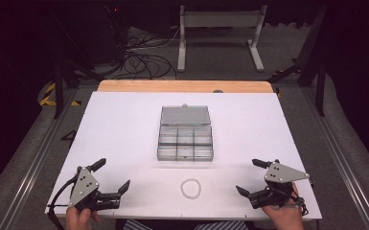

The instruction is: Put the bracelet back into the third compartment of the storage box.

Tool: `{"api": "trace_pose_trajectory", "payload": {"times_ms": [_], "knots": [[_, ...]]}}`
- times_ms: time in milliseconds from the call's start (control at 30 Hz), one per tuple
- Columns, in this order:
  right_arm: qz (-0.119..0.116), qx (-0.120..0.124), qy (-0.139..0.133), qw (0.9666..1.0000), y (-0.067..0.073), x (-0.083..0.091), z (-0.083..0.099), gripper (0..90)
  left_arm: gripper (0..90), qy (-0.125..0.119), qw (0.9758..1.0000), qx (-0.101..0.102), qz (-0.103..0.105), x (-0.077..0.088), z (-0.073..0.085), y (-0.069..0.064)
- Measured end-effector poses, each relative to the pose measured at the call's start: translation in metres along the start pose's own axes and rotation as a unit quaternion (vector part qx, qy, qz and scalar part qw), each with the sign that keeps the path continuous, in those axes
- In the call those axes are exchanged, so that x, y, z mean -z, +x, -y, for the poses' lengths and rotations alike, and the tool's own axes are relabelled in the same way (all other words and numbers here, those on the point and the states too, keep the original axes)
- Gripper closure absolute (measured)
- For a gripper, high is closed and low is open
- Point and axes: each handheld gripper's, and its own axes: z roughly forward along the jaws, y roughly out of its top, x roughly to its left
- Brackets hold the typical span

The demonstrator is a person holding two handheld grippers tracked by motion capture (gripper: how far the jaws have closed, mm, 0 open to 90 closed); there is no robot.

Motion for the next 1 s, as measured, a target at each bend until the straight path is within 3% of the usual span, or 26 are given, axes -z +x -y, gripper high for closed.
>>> {"api": "trace_pose_trajectory", "payload": {"times_ms": [467, 700, 1000], "knots": [[0.003, 0.013, 0.011, 0.9998, 0.003, -0.0009, -0.0029, 1.5, 2.6, 0.0, 0.9998, -0.022, -0.004, 0.0013, -0.0002, -0.0003], [-0.008, 0.002, 0.003, 1.0, 0.0009, 0.0002, -0.0028, 1.8, 2.7, 0.001, 0.9997, -0.021, -0.008, 0.0018, -0.0003, -0.0004], [-0.012, 0.003, 0.011, 0.9999, 0.0002, -0.0008, -0.0085, 2.2, 2.8, 0.002, 0.9998, -0.017, -0.007, 0.0018, -0.0002, 0.0007]]}}
